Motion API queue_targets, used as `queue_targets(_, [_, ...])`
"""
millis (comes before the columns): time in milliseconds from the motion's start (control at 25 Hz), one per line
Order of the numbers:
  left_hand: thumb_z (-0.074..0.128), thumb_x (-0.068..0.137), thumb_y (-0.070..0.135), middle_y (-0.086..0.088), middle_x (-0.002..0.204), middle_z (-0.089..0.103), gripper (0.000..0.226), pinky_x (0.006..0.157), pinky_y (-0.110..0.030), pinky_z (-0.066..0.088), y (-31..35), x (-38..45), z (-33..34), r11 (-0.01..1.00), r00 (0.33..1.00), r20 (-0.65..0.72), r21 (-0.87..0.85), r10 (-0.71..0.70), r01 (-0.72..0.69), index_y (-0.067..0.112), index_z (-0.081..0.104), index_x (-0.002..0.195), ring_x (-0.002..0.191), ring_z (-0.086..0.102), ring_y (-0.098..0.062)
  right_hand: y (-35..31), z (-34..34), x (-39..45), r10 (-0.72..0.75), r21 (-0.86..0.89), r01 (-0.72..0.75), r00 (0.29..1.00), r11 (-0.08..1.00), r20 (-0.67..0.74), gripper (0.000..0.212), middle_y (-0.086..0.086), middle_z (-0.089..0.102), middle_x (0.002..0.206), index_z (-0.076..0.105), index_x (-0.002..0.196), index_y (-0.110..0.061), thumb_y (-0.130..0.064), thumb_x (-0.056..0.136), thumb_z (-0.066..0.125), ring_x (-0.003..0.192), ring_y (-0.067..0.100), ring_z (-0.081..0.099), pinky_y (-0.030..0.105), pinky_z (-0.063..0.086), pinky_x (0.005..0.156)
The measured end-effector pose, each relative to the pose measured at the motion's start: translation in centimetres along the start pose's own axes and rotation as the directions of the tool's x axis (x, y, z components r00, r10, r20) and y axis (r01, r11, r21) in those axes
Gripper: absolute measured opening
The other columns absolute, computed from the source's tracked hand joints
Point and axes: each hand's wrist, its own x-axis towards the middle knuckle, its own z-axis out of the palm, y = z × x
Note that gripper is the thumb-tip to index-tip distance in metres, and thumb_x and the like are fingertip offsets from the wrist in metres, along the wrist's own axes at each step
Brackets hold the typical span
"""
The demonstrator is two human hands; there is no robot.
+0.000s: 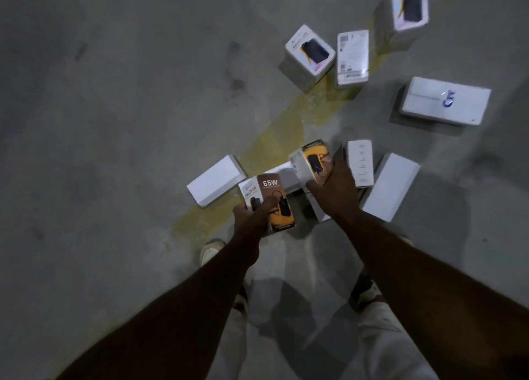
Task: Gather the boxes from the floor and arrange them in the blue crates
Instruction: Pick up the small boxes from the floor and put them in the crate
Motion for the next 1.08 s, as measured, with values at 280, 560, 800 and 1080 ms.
queue_targets(280, [0.089, 0.071, 0.029, -0.008, 0.116, 0.065, 0.074, 0.065, -0.029, 0.059, 10.0, -15.0, 3.5, 0.982, 0.985, -0.025, 0.09, 0.17, -0.167, 0.008, 0.042, 0.124, 0.099, 0.07, -0.019, -9.2, -16.0, -12.5, 0.186, 0.724, -0.301, 0.954, 0.621, 0.236, 0.048, 0.005, 0.071, 0.117, 0.049, 0.137, -0.025, -0.013, 0.09, 0.055, 0.086, 0.016, 0.073, 0.034, 0.058, 0.067])
queue_targets(560, [0.092, 0.068, 0.033, 0.01, 0.115, 0.065, 0.084, 0.091, -0.029, 0.057, 22.2, -38.3, 6.6, 0.835, 0.869, 0.152, 0.239, 0.472, -0.495, 0.02, 0.038, 0.131, 0.103, 0.065, -0.003, -20.6, -34.3, -25.6, 0.091, 0.782, -0.197, 0.98, 0.591, 0.179, 0.033, 0.007, 0.068, 0.12, 0.052, 0.13, -0.018, -0.014, 0.097, 0.056, 0.097, 0.02, 0.071, 0.036, 0.059, 0.075])
queue_targets(800, [0.09, 0.066, 0.044, 0.014, 0.12, 0.064, 0.091, 0.099, -0.037, 0.055, 25.6, -51.2, 8.2, 0.699, 0.735, 0.344, 0.246, 0.584, -0.671, 0.023, 0.037, 0.137, 0.111, 0.064, -0.004, -25.8, -45.5, -34.6, 0.012, 0.811, -0.037, 0.999, 0.584, 0.036, 0.048, 0.006, 0.073, 0.114, 0.06, 0.121, -0.022, -0.059, 0.09, 0.057, 0.1, 0.026, 0.073, 0.054, 0.056, 0.09])
queue_targets(1080, [0.085, 0.072, 0.045, 0.015, 0.122, 0.061, 0.084, 0.098, -0.033, 0.054, 26.0, -59.5, 10.0, 0.558, 0.547, 0.656, 0.224, 0.52, -0.799, 0.025, 0.037, 0.138, 0.111, 0.062, -0.005, -24.8, -49.6, -46.1, 0.062, 0.898, 0.121, 0.985, 0.423, -0.161, 0.044, 0.006, 0.073, 0.118, 0.06, 0.13, -0.026, -0.052, 0.099, 0.042, 0.105, 0.028, 0.071, 0.041, 0.058, 0.083])
